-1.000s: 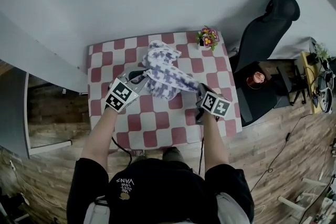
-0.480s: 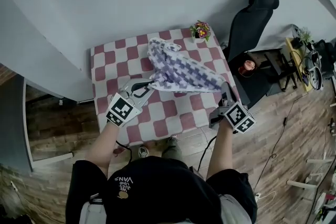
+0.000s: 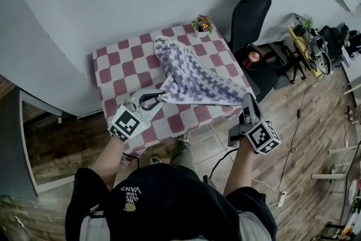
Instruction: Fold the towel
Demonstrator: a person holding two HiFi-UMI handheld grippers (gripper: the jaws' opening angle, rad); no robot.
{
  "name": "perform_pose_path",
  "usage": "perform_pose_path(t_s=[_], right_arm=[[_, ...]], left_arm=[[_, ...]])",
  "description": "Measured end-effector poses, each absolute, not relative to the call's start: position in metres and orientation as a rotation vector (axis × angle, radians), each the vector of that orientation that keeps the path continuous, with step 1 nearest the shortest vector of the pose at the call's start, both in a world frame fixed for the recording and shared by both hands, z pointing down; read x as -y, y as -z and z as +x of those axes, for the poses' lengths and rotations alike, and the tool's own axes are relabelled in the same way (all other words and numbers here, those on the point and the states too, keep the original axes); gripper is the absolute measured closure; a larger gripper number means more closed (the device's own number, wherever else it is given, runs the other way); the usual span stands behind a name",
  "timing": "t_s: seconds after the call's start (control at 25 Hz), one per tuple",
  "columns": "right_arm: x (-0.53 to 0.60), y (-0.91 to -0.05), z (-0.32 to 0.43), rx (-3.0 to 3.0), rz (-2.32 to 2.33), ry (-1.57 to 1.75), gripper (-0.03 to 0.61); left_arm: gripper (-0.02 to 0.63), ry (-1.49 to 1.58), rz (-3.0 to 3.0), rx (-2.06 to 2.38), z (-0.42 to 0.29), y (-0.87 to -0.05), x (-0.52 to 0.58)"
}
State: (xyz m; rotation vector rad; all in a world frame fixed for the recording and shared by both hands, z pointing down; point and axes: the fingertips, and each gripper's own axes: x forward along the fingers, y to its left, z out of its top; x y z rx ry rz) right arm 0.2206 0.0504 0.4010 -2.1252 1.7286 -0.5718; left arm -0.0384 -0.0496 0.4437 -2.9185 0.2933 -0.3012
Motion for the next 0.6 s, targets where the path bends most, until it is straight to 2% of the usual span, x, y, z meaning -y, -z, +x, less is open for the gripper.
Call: perform_pose_path(t_s=[0.6], right_arm=[[-0.108, -0.306, 0.123, -1.895, -1.853, 0.355, 0.557]], left_arm=[[0.578, 0.137, -2.907, -0.407, -0.144, -0.344, -0.024]])
